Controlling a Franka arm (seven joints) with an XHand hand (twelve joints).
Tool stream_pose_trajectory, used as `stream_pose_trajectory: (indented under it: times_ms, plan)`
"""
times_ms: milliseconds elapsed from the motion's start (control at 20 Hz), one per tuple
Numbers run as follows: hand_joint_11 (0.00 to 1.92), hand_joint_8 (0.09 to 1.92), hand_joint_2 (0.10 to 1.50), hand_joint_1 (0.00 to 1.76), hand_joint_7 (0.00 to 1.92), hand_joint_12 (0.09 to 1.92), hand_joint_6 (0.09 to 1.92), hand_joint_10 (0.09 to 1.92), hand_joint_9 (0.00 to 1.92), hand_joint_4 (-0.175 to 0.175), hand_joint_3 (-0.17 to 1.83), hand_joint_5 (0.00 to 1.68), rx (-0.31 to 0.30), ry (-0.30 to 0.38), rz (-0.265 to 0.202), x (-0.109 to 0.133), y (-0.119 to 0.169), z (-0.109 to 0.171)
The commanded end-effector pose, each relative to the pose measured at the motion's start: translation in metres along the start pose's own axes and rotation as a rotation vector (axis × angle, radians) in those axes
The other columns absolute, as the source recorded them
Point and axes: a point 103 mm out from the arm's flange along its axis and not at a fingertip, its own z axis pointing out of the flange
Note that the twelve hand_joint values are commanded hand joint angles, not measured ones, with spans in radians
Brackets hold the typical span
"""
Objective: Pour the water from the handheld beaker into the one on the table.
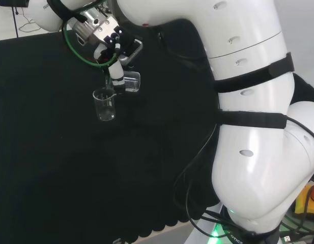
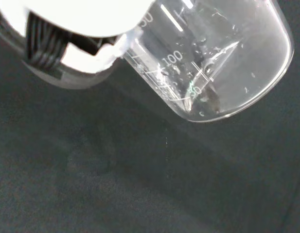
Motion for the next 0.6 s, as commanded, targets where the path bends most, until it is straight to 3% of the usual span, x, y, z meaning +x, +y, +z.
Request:
stream_pose_trajectory:
  times_ms: [50,600]
  plan:
    - [1.15,0.14,0.71,1.13,1.60,0.87,0.71,0.09,1.56,0.137,0.60,1.24,0.024,-0.016,0.010,-0.0005,0.0002,-0.0014]
    - [1.15,0.14,0.71,1.13,1.60,0.87,0.72,0.09,1.55,0.134,0.60,1.23,0.046,-0.049,0.041,0.0012,0.0009,-0.0059]
